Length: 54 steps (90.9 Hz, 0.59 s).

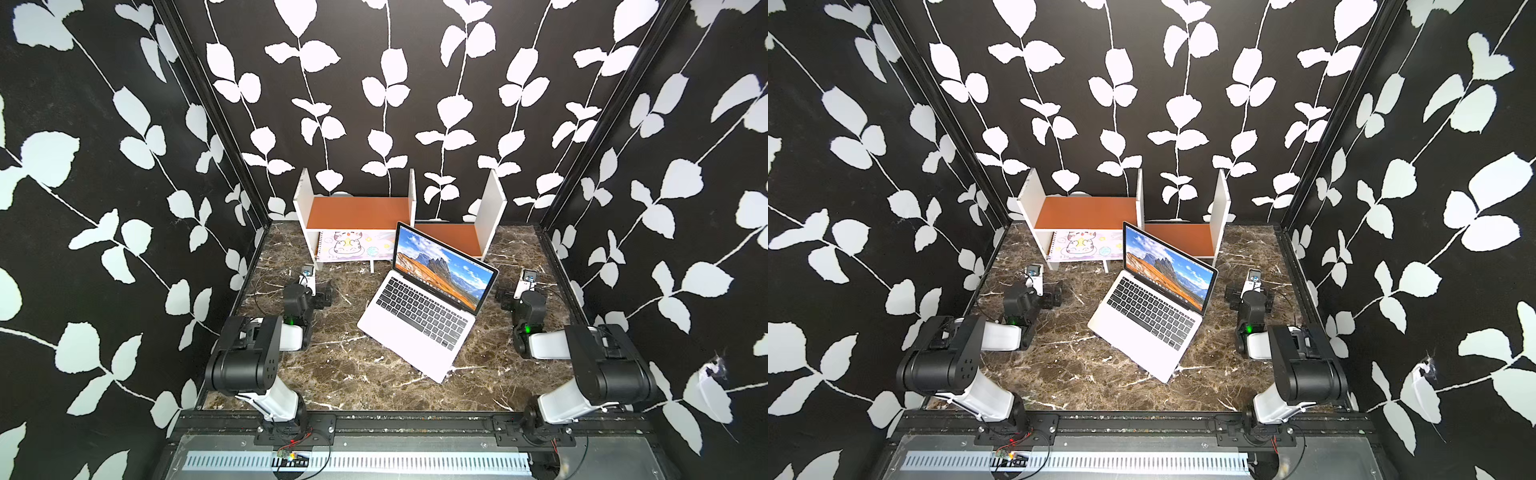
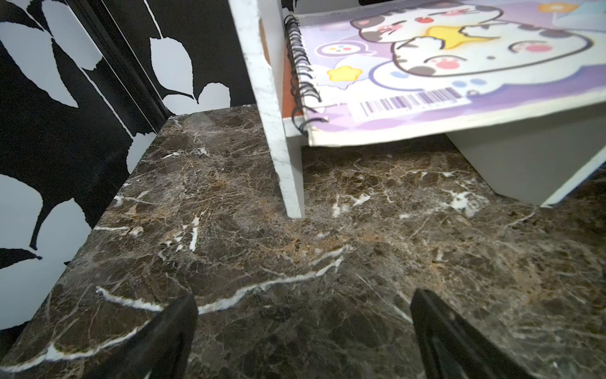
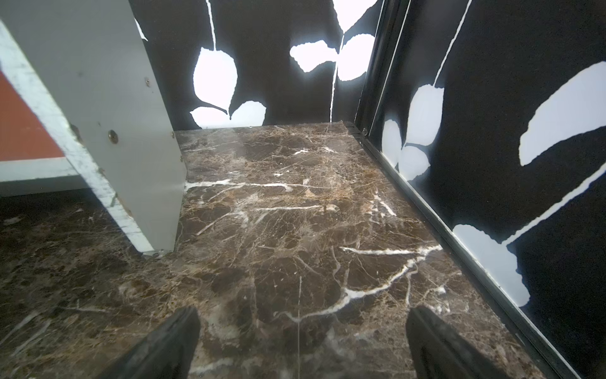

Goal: Close the laptop lid and set it aside
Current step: Close the lid of the laptop.

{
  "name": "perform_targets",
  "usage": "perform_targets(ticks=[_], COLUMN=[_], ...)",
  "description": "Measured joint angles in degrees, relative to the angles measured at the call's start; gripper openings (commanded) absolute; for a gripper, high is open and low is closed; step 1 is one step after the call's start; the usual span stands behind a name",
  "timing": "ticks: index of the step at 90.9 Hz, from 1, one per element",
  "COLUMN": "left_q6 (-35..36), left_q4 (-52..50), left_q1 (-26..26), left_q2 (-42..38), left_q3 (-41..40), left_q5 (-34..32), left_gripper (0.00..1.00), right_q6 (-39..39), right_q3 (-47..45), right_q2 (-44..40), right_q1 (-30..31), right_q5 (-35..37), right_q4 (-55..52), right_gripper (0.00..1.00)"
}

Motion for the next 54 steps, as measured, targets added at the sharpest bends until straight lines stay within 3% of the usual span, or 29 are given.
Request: perform_targets(ticks=[54], left_q6=[0.0], left_q4=[0.2], left_q1=[0.0], left_q2=[-0.1], left_q3=[-0.1], left_q5=[0.1], left_gripper=[0.99], right_q6=[-0.4], right_q3=[0.0], right_q2=[-0.3], right_q1=[0.0], right_q5=[-2.1], right_q4=[-0.3], right_gripper=[1.00])
